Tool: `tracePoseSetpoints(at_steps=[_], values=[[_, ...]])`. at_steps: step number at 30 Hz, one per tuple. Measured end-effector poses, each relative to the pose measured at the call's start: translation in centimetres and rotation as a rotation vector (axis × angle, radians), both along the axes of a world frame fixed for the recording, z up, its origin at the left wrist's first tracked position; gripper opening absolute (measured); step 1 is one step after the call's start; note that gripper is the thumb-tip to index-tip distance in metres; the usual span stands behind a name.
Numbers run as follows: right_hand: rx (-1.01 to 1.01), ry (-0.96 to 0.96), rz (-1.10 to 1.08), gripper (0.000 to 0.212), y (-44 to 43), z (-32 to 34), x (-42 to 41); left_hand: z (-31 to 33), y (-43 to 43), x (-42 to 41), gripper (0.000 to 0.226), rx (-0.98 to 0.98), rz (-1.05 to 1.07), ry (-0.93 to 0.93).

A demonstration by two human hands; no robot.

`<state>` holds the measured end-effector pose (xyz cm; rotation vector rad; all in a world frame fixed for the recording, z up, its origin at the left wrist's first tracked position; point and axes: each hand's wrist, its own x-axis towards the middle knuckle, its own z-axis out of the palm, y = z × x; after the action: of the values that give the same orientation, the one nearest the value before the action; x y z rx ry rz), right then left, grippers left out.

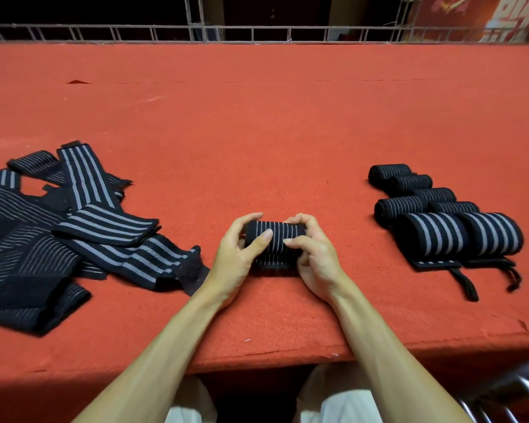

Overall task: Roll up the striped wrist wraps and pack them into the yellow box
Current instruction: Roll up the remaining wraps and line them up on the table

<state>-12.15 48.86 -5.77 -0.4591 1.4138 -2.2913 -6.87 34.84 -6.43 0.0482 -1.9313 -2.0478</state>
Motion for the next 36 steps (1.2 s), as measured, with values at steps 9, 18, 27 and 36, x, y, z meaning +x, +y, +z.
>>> tracePoseSetpoints(at_steps=[9, 18, 27, 36], values=[[-0.034, -0.061, -0.135, 0.049, 0.1, -0.2, -0.7, 0.1, 0.1, -0.1, 0.053, -0.133, 0.169, -0.069], [0.608, 0.337, -0.15, 0.047, 2.8, 4.3, -4.2, 4.0, -0.2, -1.9, 0.049, -0.073, 0.013, -0.233], [0.866, 0.405, -0.296, 0.031, 10.5, 8.7, -13.2, 6.9, 5.4, -12.1, 0.036, -0.049, -0.015, -0.238], [0.916, 0.313, -0.752, 0.023, 16.3, 7.6, -19.4, 3.6, 11.6, -19.1, 0.023, 0.171, -0.126, -0.345]])
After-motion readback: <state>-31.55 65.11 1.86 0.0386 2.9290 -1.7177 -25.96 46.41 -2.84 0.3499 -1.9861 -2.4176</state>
